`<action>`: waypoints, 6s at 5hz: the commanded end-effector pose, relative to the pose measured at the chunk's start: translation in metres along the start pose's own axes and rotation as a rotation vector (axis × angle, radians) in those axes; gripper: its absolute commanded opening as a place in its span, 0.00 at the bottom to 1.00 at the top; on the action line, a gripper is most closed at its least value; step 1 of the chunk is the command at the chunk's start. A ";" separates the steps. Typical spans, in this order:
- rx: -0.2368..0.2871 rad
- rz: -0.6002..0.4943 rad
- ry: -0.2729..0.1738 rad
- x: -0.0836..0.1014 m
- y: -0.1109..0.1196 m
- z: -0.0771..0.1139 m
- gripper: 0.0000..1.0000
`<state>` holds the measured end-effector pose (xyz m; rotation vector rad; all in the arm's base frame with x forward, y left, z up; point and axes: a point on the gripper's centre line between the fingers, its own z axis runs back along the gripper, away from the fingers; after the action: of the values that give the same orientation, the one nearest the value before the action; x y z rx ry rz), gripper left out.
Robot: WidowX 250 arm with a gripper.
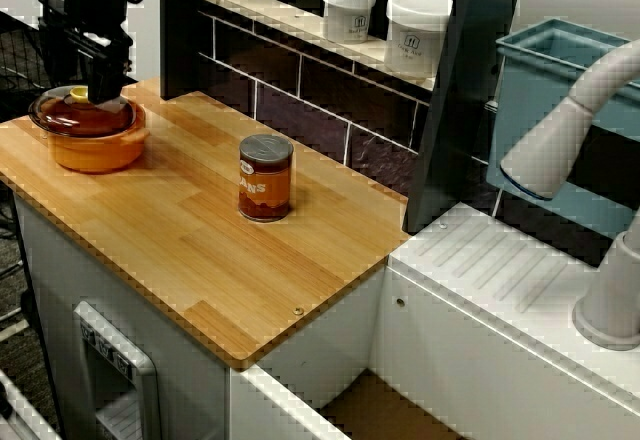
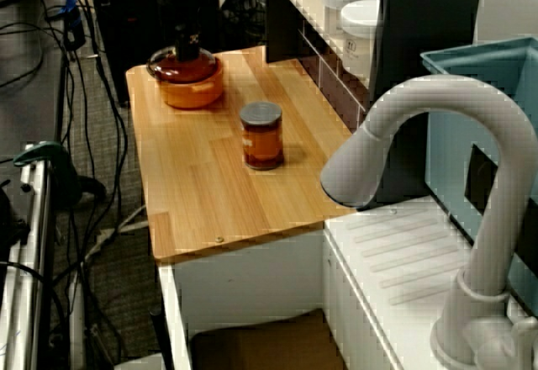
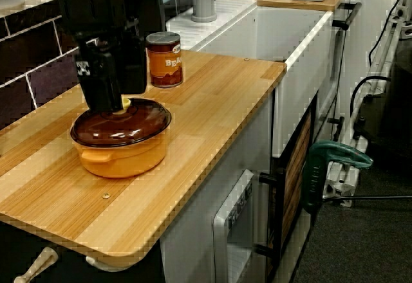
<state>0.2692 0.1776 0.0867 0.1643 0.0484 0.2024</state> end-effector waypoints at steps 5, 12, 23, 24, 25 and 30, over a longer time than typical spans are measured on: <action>-0.028 -0.002 -0.005 0.005 0.007 0.001 0.99; -0.129 -0.058 -0.031 -0.018 -0.002 0.059 0.00; -0.067 -0.202 -0.030 -0.038 -0.103 -0.012 0.00; -0.062 -0.200 -0.035 -0.037 -0.105 -0.016 0.00; -0.053 -0.199 -0.032 -0.038 -0.105 -0.017 0.00; 0.044 -0.675 -0.081 -0.013 -0.093 0.013 1.00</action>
<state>0.2702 0.0794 0.0763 0.1733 0.0547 -0.4810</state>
